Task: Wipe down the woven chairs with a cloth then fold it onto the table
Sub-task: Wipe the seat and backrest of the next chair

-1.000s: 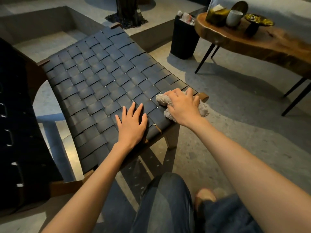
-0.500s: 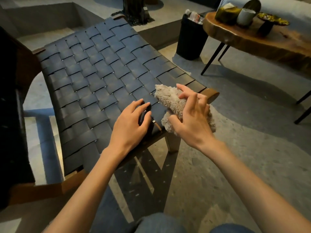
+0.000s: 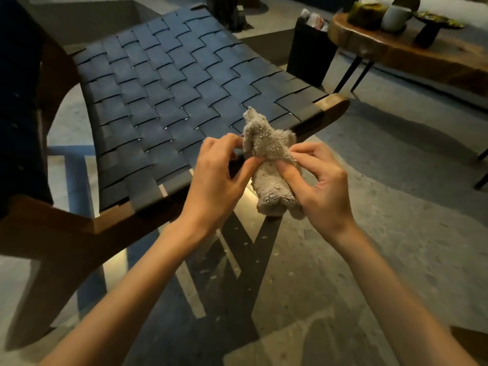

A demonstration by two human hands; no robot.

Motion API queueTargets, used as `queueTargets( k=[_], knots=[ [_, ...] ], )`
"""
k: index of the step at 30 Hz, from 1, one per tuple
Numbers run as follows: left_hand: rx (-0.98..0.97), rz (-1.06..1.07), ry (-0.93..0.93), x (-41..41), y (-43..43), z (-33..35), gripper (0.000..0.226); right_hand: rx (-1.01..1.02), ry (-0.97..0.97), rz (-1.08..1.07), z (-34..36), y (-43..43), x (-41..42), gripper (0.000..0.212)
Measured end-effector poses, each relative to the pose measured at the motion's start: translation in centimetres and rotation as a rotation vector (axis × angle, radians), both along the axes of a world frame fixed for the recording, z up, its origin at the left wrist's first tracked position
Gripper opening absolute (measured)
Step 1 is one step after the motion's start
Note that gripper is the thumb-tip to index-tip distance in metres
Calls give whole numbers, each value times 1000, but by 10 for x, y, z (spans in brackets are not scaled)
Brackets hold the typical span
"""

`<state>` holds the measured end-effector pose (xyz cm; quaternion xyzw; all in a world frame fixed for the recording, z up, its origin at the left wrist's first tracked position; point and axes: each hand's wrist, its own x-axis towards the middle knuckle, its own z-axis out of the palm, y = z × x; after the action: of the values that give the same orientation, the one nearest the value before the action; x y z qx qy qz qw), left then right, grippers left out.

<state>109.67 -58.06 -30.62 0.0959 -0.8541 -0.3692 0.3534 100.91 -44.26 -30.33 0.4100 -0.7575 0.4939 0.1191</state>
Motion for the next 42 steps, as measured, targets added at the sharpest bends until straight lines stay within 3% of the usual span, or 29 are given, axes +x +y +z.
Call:
queueTargets(
  k=[4, 8, 14, 18, 21, 24, 26, 28, 30, 34, 37, 42],
  knots=[
    [190, -207, 1, 15, 11, -7, 13, 79, -307, 127, -2, 17, 8, 10],
    [335, -248, -90, 20, 15, -16, 12, 150, -692, 366, -7, 27, 11, 27],
    [259, -44, -145, 24, 21, -34, 28, 9, -863, 238, -28, 29, 14, 27],
    [230, -174, -105, 30, 30, -45, 34, -49, -921, 148, -27, 33, 6, 24],
    [255, -393, -179, 27, 29, -48, 60, -72, -976, 151, -23, 34, -1, 21],
    [61, -390, -160, 19, 32, -52, 55, -38, -991, 152, -22, 36, -8, 20],
    [3, -298, -83, 14, 35, -51, 34, -4, -949, 125, -22, 38, -12, 22],
    [10, -228, -50, 12, 36, -47, 20, 131, -790, 53, -25, 41, -17, 25],
    [-16, -166, -74, 9, 33, -43, 14, 270, -623, -7, -28, 46, -21, 30],
    [-20, -47, -167, -1, 28, -40, 9, 295, -711, 207, -31, 54, -13, 44],
    [10, -22, -179, -5, 28, -41, 8, 413, -459, 171, -44, 52, -6, 54],
    [74, 31, -188, -15, 29, -34, 16, 420, -24, -52, -58, 47, -16, 17]
  ],
)
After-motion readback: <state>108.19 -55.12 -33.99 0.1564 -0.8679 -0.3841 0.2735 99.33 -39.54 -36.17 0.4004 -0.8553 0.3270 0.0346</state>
